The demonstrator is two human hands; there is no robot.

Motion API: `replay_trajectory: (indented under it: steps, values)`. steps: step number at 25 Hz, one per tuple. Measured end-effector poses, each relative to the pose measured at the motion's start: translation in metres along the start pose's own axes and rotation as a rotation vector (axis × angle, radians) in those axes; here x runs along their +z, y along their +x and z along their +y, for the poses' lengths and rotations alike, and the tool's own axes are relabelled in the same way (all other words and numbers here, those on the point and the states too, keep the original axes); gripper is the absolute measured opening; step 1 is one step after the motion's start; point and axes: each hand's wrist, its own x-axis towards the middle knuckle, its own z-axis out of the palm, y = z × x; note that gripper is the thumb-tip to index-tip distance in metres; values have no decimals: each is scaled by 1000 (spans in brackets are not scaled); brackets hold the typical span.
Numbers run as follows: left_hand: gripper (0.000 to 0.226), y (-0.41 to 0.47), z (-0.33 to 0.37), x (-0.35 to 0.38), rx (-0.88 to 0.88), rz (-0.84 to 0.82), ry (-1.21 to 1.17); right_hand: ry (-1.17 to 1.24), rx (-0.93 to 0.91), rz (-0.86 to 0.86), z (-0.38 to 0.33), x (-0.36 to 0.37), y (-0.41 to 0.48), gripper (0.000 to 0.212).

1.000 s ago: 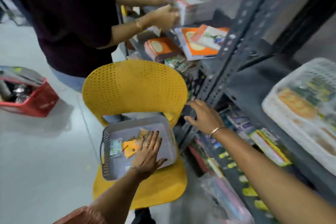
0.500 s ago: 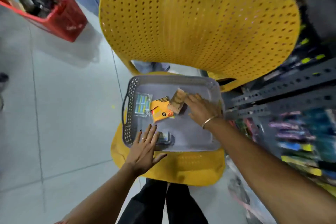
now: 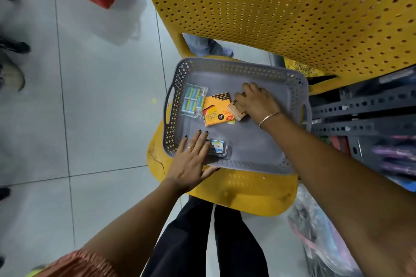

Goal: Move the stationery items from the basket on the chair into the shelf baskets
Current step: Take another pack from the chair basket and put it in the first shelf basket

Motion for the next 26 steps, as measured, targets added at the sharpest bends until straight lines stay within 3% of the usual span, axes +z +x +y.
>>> replay_trajectory:
  steps: [2, 5, 8, 11, 16, 20, 26]
  values:
    - [78, 0, 0, -1, 1, -6, 11, -79, 5, -40, 2, 3, -2, 37]
    - [78, 1, 0, -3, -3, -9, 19, 87, 36, -126, 5, -4, -10, 46]
    - [84, 0, 0, -7, -6, -44, 21, 131, 127, -82, 11, -17, -22, 56]
    - [90, 5, 3, -27, 31, -26, 34, 192, 175, -60, 20, -50, -40, 52]
    - [92, 29, 16, -100, 184, 100, 60, 245, 289, 73, 46, -126, -92, 53]
    - [91, 56, 43, -168, 309, 213, 71, 257, 374, 285, 58, -198, -151, 51]
    - [87, 82, 139, -273, 603, 381, 128, 157, 561, 430, 72, -296, -272, 53]
